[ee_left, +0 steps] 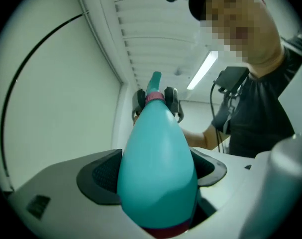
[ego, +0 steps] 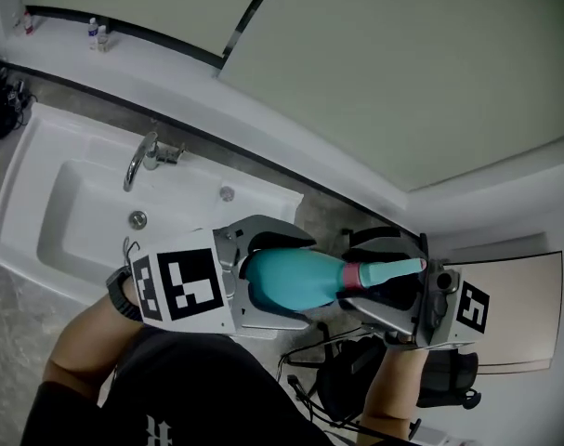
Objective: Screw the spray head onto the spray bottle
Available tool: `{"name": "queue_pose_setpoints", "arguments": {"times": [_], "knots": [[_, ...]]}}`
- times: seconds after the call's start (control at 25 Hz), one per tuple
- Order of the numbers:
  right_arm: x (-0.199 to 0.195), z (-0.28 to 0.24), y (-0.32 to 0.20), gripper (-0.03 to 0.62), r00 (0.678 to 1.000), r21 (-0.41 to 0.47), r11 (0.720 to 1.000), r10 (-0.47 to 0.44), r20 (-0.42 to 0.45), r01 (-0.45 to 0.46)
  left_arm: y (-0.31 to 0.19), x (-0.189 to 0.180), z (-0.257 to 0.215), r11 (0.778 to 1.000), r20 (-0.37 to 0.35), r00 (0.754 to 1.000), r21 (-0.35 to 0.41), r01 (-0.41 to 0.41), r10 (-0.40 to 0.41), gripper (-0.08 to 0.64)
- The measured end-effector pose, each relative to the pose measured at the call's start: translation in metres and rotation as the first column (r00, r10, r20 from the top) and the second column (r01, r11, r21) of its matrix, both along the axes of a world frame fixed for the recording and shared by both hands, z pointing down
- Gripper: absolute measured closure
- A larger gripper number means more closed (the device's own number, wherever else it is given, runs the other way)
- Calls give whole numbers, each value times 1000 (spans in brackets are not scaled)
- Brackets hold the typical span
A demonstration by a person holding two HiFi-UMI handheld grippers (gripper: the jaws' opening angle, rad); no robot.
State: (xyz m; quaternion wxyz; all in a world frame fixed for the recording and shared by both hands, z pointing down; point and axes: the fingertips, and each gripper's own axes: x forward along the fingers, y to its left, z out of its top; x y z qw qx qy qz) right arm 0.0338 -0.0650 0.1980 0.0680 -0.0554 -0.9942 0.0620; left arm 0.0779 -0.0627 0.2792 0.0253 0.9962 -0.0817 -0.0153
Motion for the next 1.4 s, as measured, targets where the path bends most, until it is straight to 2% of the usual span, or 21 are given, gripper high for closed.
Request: {"name": "queue_pose_setpoints", "arguments": {"times": [0.08, 0.16, 0.24, 0.28, 0.36, 0.48, 0.52, 0.56, 0.6, 0.64, 0.72, 0.76, 0.8, 0.92, 0.96, 1.0, 1.04, 1.16, 1.24, 1.28, 1.4], "knots": [[7, 5, -9, 442, 995, -17, 995, 96, -22, -97, -11, -2, 4, 990, 83, 988, 57, 129, -133, 156], [11, 8, -16, 442, 990, -12, 990, 140, -20, -140, -21, -4, 8, 965, 163, 955, 129, 230, -249, 156], [14, 12, -22, 442, 983, -10, 983, 184, -25, -184, -30, -9, 9, 923, 225, 904, 212, 320, -365, 156], [14, 13, -26, 442, 973, -21, 973, 228, -28, -228, -35, -13, 9, 891, 247, 866, 260, 372, -434, 156], [14, 14, -38, 441, 933, -70, 930, 359, -28, -360, -46, -21, 9, 797, 266, 766, 367, 481, -585, 156], [15, 18, -54, 441, 820, -142, 811, 572, -16, -568, -60, -32, 9, 609, 220, 593, 515, 604, -774, 156], [16, 19, -57, 442, 782, -152, 772, 624, -5, -617, -62, -34, 11, 563, 197, 556, 541, 625, -807, 156], [16, 20, -58, 442, 754, -151, 746, 657, 11, -648, -64, -34, 12, 537, 178, 539, 551, 638, -823, 156], [16, 20, -56, 442, 742, -139, 739, 669, 35, -659, -64, -34, 13, 535, 166, 542, 546, 645, -824, 156], [15, 19, -53, 442, 749, -117, 750, 660, 61, -651, -64, -33, 14, 554, 163, 562, 527, 645, -811, 156], [14, 16, -47, 442, 792, -69, 799, 602, 101, -598, -63, -30, 13, 596, 160, 608, 494, 633, -778, 156], [14, 14, -44, 442, 812, -51, 820, 572, 115, -570, -61, -30, 11, 591, 151, 610, 504, 630, -778, 156], [14, 11, -40, 441, 824, -34, 834, 551, 132, -551, -59, -30, 7, 570, 136, 600, 525, 632, -789, 156], [15, 3, -31, 440, 820, 21, 833, 540, 190, -553, -56, -33, -2, 493, 88, 553, 585, 644, -828, 156], [16, 4, -31, 440, 813, 25, 826, 547, 198, -562, -56, -33, -1, 482, 87, 545, 595, 643, -834, 156], [16, 6, -32, 440, 808, 22, 821, 556, 196, -570, -57, -33, 2, 486, 95, 545, 595, 640, -833, 156], [17, 9, -33, 440, 804, 14, 817, 564, 189, -576, -59, -32, 6, 509, 111, 557, 579, 636, -823, 156], [21, 17, -37, 440, 803, -24, 815, 576, 154, -580, -61, -26, 22, 647, 169, 651, 442, 621, -740, 156], [24, 21, -40, 440, 808, -66, 818, 574, 134, -571, -63, -26, 28, 717, 192, 703, 348, 604, -685, 156], [26, 21, -41, 440, 809, -96, 820, 573, 130, -565, -64, -27, 31, 734, 203, 714, 320, 599, -670, 156], [31, 23, -42, 440, 808, -173, 814, 576, 123, -554, -69, -34, 36, 752, 245, 714, 298, 588, -656, 156]]}}
